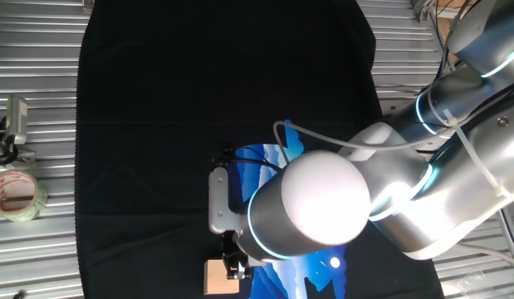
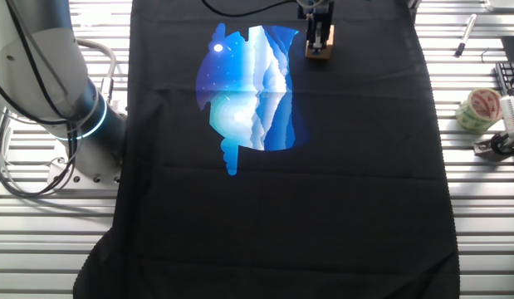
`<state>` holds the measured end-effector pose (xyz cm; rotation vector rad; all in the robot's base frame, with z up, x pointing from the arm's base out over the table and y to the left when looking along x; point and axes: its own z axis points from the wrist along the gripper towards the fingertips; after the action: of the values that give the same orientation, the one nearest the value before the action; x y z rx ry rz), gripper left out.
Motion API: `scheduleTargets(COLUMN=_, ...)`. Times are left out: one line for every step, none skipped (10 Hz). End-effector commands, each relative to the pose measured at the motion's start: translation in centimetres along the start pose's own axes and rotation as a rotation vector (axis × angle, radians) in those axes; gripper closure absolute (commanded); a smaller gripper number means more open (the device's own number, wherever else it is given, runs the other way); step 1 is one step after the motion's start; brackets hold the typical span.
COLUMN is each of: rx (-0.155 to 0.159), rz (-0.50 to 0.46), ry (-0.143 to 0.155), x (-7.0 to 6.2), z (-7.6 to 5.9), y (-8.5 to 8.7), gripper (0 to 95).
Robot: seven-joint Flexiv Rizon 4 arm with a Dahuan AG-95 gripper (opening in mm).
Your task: Approach and touch the side of the small block
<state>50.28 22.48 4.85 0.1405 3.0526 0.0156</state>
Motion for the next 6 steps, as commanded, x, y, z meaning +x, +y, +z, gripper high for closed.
scheduleTargets(rx=-0.005, rz=-0.018, ry=0.008, x=-0.3, z=-0.2, y=-0.8, gripper=95.0)
scheduleTargets(rx=-0.003, rz=-0.022, ry=0.008, x=-0.3, z=-0.3, y=-0.9, gripper=95.0)
scheduleTargets(rx=-0.001, rz=-0.017, ry=0.007, x=-0.3, z=-0.3, y=-1.0, gripper=95.0)
scheduleTargets(rx=0.0, rz=-0.02, ry=0.005, x=-0.4, z=-0.4, y=-1.0, gripper=95.0)
scheduleTargets(rx=-0.003, rz=-0.021, ry=0.008, x=-0.5, z=-0.7, y=-1.0, gripper=95.0)
scheduleTargets(rx=-0.005, rz=-0.019, ry=0.018, x=-0.6, z=-1.3, y=-0.9, gripper=95.0)
